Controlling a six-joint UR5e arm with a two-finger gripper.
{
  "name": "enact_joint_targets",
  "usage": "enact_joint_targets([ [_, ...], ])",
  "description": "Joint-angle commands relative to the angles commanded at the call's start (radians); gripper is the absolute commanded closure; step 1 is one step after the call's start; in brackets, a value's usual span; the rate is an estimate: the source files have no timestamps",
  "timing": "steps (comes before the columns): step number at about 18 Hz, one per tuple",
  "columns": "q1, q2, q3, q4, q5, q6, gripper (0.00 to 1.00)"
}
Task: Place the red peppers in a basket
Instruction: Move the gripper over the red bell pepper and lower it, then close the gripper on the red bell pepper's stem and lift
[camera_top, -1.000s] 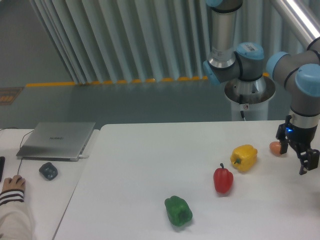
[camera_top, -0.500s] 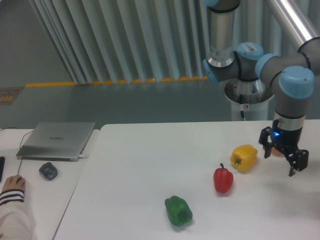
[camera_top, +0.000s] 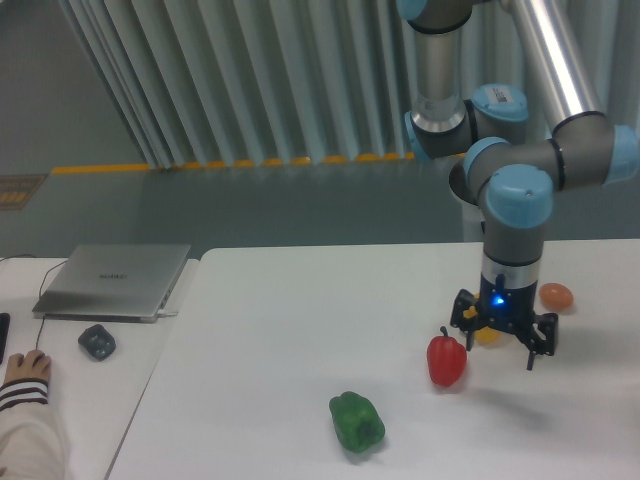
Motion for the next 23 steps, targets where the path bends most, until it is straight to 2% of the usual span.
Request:
enact_joint_targets([
  [1, -0.005, 0.015, 0.0, -0.015, -0.002, -0.006, 0.0],
  [3, -0.034, 0.006, -0.006, -0.014, 0.005, -0.021, 0.0],
  [4, -0.047, -0.001, -0.006, -0.013, 0.038, -0.035, 0.0],
  [9, -0.1, -0.055, 0.0, -0.006, 0.067, -0.087, 0.0],
  [23, -0.124, -0.08, -0.006, -0.009, 0.097, -0.091, 0.0],
])
